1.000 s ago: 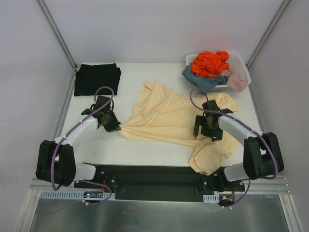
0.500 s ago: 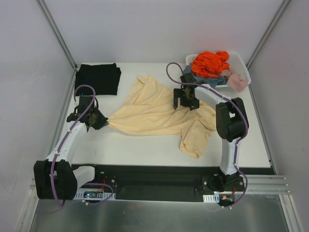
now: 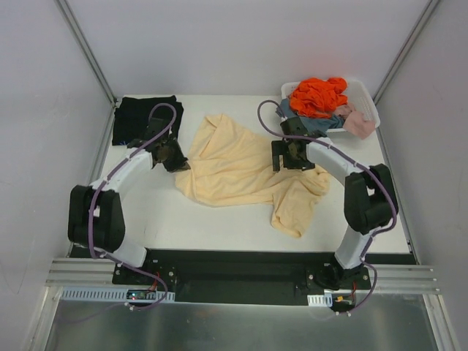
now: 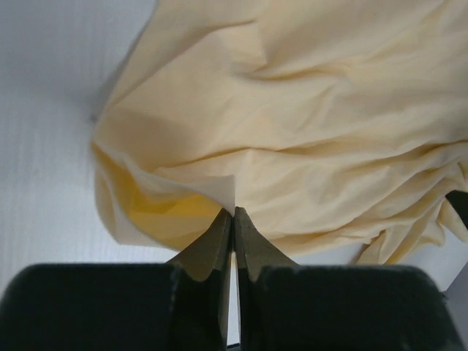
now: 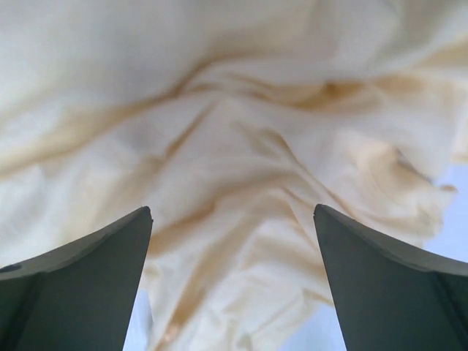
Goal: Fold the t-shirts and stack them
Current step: Flatten out the tshirt
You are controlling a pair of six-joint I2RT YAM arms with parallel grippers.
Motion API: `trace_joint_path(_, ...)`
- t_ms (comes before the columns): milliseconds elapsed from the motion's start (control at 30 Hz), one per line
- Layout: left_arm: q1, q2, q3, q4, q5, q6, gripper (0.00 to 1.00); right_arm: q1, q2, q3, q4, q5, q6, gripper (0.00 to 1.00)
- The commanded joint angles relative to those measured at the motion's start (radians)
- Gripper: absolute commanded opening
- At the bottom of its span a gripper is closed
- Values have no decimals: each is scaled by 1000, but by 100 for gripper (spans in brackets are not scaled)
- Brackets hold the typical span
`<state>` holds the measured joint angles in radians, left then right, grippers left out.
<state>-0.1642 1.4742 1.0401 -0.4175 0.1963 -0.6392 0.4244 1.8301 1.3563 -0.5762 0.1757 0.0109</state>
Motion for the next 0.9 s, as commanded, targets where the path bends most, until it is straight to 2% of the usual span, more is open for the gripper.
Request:
trace_joint_path(0, -32, 136, 146, 32, 46, 32, 0, 1, -211, -117, -56, 48, -20, 97)
trace_joint_path(133, -35, 228, 198, 32, 61, 42, 0, 1, -392, -249, -77, -19, 21, 97)
trace_joint_path(200, -35, 239, 202, 32, 65, 44, 0, 4, -429, -296, -109, -39, 40, 97)
trace_joint_path(300, -35, 239, 184, 32, 48, 50, 13, 14, -485, -332, -146, -39, 64, 97)
trace_joint_path(333, -35, 233, 176, 32, 43, 56, 22, 17, -508, -354, -149, -38, 69, 97)
trace_joint_path(467, -35, 213, 137, 31, -7, 93, 49, 34, -558, -402, -172, -33, 110, 97)
trace_joint_path(533, -35, 181, 120, 26, -67, 95, 58, 34, -572, -414, -174, -33, 116, 97)
trace_joint_path(567, -35, 169, 100, 26, -83, 90, 65, 34, -575, -413, -174, -31, 116, 97)
trace_joint_path(633, -35, 130, 77, 26, -112, 99, 67, 42, -571, -398, -177, -30, 120, 97)
trace_joint_path(767, -35, 138, 75, 28, -86, 124, 63, 53, -555, -384, -195, -15, 118, 97)
trace_joint_path(867, -35, 172, 90, 28, -40, 128, 46, 62, -563, -390, -218, -7, 139, 97)
